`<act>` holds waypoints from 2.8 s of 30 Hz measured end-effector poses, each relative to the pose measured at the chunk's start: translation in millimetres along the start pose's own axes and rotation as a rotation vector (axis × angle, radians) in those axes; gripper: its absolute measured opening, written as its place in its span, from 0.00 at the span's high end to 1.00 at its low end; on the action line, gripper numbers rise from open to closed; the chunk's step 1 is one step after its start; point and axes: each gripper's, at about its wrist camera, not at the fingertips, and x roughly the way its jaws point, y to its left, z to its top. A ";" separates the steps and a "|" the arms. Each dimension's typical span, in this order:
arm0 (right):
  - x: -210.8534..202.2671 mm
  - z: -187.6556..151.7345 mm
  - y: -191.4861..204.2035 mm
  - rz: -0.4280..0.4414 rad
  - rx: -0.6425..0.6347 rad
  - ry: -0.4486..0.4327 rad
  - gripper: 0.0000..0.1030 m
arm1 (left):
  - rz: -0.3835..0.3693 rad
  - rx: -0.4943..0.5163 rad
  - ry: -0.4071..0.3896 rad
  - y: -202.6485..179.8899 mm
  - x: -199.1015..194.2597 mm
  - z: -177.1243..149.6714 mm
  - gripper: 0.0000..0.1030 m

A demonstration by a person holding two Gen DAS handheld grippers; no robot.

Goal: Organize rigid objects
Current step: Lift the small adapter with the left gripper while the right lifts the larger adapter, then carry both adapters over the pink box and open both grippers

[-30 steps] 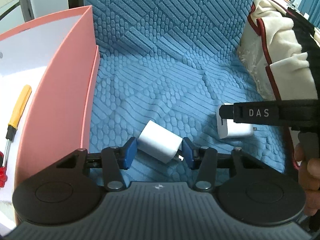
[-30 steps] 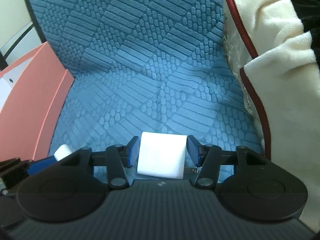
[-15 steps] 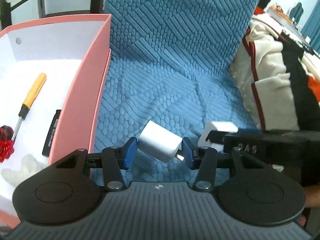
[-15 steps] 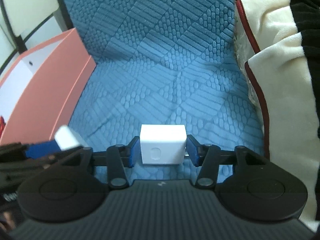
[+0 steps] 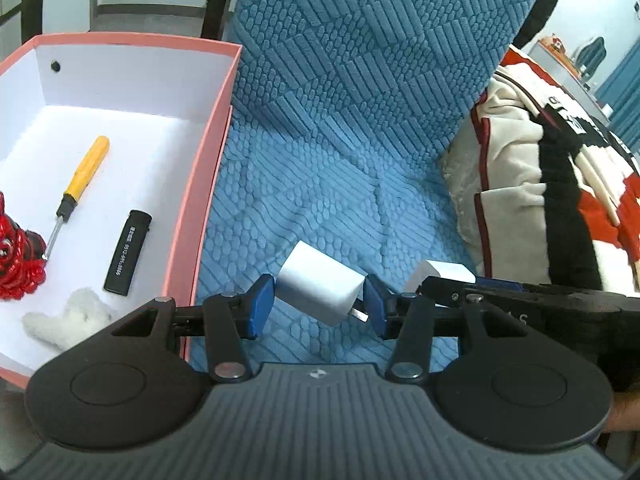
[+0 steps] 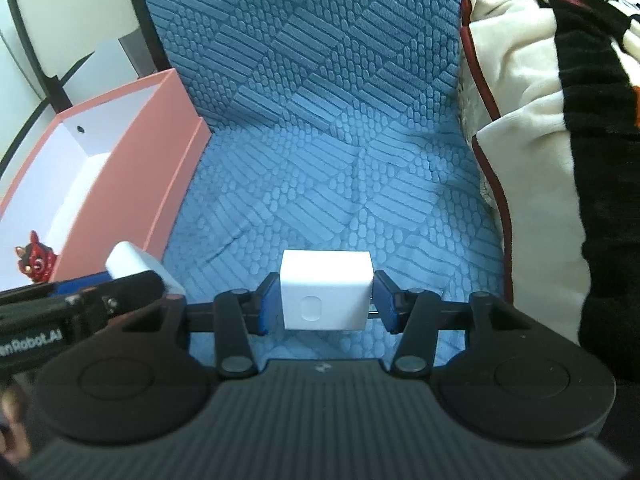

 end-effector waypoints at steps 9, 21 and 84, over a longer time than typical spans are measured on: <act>-37.1 21.1 31.3 0.040 -0.021 -0.040 0.49 | -0.010 -0.034 -0.028 14.0 -37.4 32.1 0.47; -94.4 72.4 94.9 0.121 -0.101 -0.178 0.49 | 0.005 -0.041 -0.142 40.5 -107.8 98.3 0.47; 62.2 82.8 244.0 0.263 -0.166 0.107 0.41 | 0.155 -0.105 0.029 242.2 -47.1 120.8 0.46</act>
